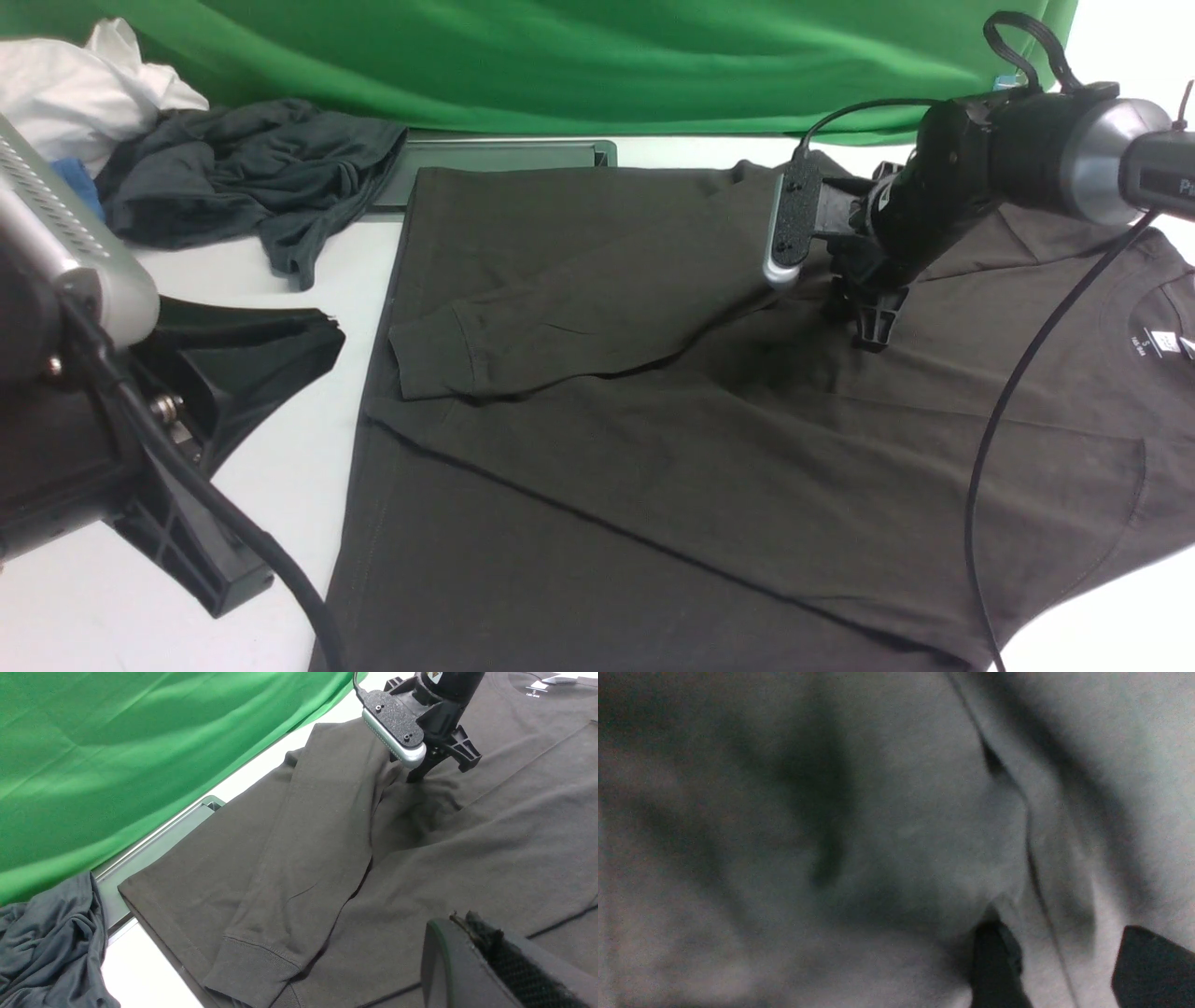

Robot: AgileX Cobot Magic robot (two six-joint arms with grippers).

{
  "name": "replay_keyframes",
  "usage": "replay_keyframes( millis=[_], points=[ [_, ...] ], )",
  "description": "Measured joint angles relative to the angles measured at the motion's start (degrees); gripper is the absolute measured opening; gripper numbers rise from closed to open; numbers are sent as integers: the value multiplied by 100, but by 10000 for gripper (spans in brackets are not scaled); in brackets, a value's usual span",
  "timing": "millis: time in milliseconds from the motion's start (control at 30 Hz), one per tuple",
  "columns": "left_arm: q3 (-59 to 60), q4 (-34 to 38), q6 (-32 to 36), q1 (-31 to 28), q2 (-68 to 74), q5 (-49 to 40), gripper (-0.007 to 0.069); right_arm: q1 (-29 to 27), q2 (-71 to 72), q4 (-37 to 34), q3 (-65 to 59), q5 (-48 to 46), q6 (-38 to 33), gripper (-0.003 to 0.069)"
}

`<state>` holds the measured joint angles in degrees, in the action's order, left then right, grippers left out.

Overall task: Fold a long-sleeved shirt on a white desktop.
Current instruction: 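Grasp the near edge of the shirt at its hem and shoulder corners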

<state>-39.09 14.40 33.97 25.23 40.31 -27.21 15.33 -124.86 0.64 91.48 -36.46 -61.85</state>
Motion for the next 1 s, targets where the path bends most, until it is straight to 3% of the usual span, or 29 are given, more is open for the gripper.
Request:
replay_keyframes(
  millis=[167,300,667,767,833,1000],
  points=[
    [0,0,0,0,0,0,15,0,-52,-9,0,393,-6,321],
    [0,-7,0,0,0,0,15,0,-112,-14,0,588,-10,244],
    [0,-96,0,0,0,0,15,-77,-214,-64,57,716,-10,211],
    [0,-100,0,0,0,0,15,-83,-233,-64,57,710,6,81],
    [0,-100,0,0,0,0,15,-88,-244,-64,70,710,124,38],
    [0,-100,0,0,0,0,15,-94,-263,-64,270,431,596,21]
  ],
)
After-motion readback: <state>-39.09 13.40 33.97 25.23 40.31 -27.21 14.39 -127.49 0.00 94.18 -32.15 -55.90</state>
